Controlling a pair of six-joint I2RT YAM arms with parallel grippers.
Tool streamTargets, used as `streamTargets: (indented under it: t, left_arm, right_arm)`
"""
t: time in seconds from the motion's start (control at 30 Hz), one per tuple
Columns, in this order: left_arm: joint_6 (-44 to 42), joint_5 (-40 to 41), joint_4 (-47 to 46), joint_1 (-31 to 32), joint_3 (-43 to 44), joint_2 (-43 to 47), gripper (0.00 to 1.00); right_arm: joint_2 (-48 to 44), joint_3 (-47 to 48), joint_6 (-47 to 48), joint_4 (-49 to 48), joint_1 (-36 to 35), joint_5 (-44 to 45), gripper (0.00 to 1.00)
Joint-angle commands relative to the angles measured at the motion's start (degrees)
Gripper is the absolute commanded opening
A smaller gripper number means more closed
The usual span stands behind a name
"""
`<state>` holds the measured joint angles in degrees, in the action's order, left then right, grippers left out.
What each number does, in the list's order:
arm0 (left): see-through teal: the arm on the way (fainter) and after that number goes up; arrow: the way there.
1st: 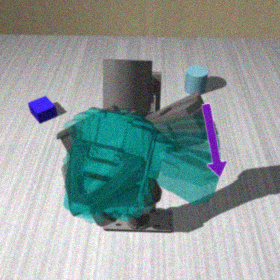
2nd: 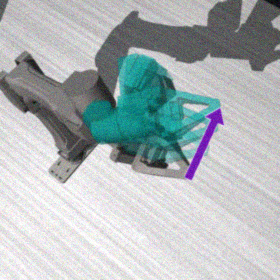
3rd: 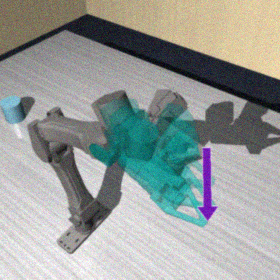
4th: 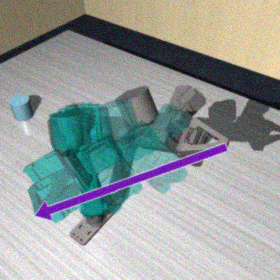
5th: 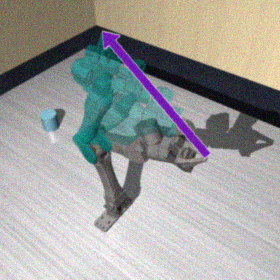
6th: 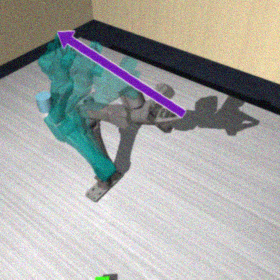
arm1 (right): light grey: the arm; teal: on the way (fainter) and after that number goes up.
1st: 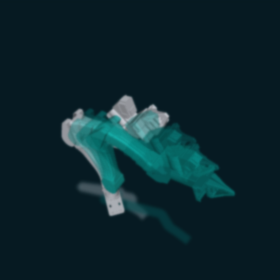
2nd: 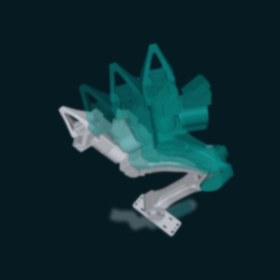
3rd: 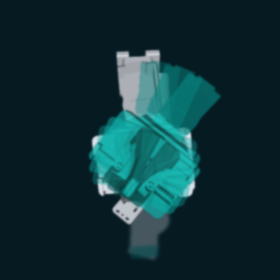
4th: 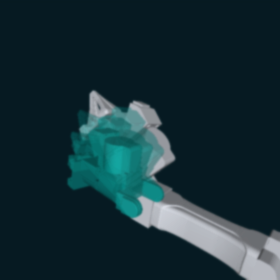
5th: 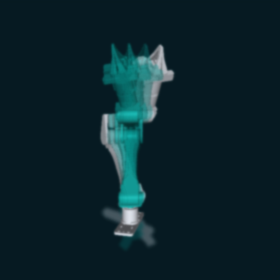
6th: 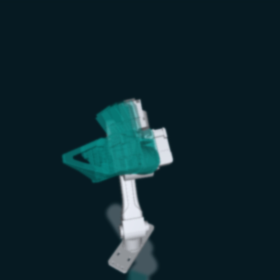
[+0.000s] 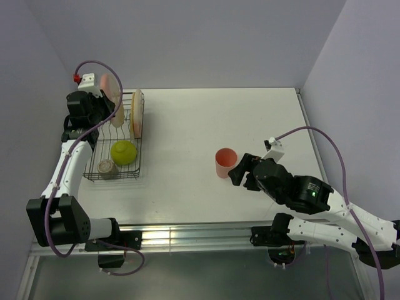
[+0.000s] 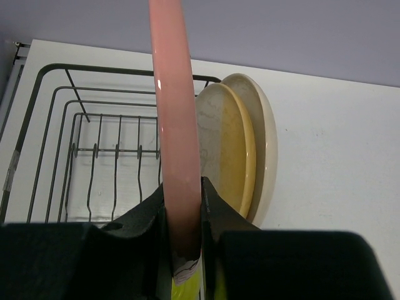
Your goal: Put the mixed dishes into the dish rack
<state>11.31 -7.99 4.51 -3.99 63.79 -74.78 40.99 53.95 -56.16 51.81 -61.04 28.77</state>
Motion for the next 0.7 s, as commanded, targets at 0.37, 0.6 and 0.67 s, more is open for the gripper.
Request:
streamTargets:
  t: [0.37,0.6,0.67]
  left_arm:
    - [0.1,-2.4,-9.3,-0.2,1.2,-4.5,0.0]
    - [-0.9,-0.1,-6.5,-0.1,2.1,-7.7,0.0]
    - [-0.7,0.4,-6.0,-0.1,2.4,-8.4,0.0]
  right_arm:
    - [-0.8,0.5,1.8,-2.8,1.9,-0.7,0.8]
    - [-1.6,-0.4,2.2,-3.0,2.7,-1.4,0.8]
    - [-1.4,-0.8,2.4,-3.0,3.5,-1.6,0.8]
